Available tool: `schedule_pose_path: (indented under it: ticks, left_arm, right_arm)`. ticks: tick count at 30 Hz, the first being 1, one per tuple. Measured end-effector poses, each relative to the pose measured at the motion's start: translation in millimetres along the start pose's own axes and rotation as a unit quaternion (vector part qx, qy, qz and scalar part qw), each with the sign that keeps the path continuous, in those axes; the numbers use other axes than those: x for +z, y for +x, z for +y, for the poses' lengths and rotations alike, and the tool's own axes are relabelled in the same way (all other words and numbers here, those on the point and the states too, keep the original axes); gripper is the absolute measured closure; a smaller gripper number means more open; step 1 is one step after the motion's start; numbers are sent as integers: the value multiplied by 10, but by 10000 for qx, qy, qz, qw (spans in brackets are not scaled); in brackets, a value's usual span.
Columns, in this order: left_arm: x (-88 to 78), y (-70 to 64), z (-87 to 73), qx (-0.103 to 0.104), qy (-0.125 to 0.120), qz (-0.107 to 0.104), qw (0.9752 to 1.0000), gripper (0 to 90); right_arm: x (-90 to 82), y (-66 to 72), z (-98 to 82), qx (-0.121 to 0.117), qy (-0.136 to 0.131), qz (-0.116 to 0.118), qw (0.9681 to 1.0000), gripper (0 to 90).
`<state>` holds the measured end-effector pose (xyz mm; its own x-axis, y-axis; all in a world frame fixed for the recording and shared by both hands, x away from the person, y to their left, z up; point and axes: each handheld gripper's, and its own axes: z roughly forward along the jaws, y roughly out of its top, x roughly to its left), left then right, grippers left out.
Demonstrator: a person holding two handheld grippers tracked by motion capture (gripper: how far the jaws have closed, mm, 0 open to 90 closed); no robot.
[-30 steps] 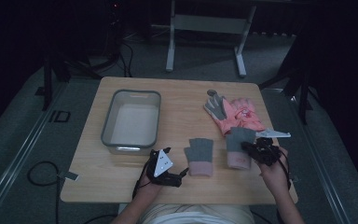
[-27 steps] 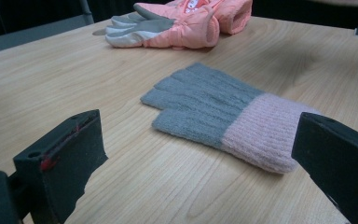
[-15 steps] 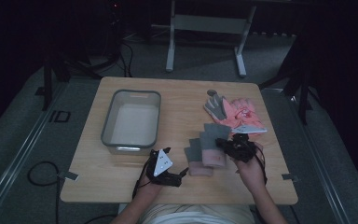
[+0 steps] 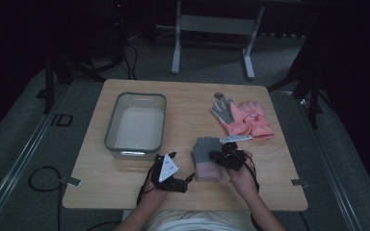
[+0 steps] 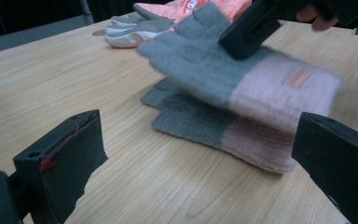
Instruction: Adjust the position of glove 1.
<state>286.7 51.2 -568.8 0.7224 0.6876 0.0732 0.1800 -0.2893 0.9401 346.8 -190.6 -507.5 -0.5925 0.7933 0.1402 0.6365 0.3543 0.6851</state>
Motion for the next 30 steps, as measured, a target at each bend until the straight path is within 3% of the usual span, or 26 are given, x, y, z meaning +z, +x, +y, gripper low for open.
schedule_pose_path:
  ticks: [11,20,23,27,30]
  left_arm:
    - [-3,-19,1,85,-6,-5,10000,19]
    - [8,-18,5,72,59,46,9999,19]
    - [14,-8,8,-27,89,122,9999,18]
    - [8,20,4,-105,34,52,9999,19]
    - [10,5,20,8,16,-26,10000,18]
  right_arm:
    - [173,-38,-46,-20,261,70,9996,850]
    - [271,-71,-85,-3,381,98,9992,834]
    - [288,-76,-104,7,401,101,9991,820]
    - [287,-78,-115,11,371,98,9993,744]
    - [170,-108,-88,60,78,194,9998,650]
